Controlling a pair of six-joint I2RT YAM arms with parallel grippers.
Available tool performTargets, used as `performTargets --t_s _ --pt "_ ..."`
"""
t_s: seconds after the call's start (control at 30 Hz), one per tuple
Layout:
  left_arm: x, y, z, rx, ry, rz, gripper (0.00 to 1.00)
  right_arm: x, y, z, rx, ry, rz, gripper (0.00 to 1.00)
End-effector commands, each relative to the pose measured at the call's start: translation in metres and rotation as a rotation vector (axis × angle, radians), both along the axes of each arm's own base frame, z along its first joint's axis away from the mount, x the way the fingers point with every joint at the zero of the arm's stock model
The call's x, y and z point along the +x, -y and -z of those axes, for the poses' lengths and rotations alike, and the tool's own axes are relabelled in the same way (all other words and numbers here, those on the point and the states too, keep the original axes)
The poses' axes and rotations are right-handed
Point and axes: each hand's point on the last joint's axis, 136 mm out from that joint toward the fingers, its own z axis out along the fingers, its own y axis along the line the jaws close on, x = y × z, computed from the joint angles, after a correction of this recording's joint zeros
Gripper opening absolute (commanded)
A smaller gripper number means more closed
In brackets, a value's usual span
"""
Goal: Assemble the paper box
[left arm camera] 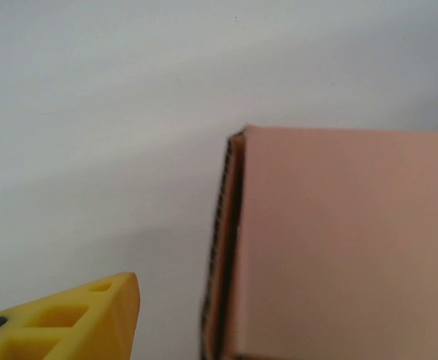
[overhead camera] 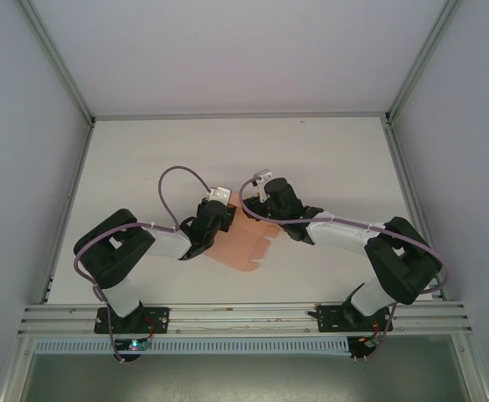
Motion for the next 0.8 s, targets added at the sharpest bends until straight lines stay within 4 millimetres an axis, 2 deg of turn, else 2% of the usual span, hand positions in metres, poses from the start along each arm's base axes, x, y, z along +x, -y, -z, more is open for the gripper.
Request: performTargets --t_s 0.0,0.1,0.37,0.43,0.5,0.63,0.77 --pt "0.009 -0.007 -0.007 -0.011 0.015 -0.021 0.57 -0.030 0.020 0.053 -0.166 -0.160 -0.036 0.52" --pt "0.012 -0.013 -0.007 -0.016 0.016 -0.023 0.57 -0.029 0.020 0.052 -0.168 -0.158 -0.040 0.52" --pt "0.023 -0.006 -0.013 -0.082 0.044 0.020 0.49 -0.030 0.017 0.055 -0.172 -0.170 -0.054 0.52" --pt "0.026 -0.001 -0.015 -0.092 0.053 0.035 0.32 -0.029 0.017 0.056 -0.175 -0.169 -0.053 0.52" --pt "0.030 0.000 -0.017 -0.097 0.064 0.030 0.00 -0.029 0.018 0.056 -0.181 -0.170 -0.050 0.52" --pt "0.027 -0.002 -0.021 -0.111 0.085 0.033 0.00 -0.026 0.023 0.047 -0.191 -0.148 -0.028 0.57" --pt "0.012 -0.016 -0.034 -0.153 0.075 -0.008 0.00 -0.018 0.038 0.006 -0.196 -0.052 0.034 0.69"
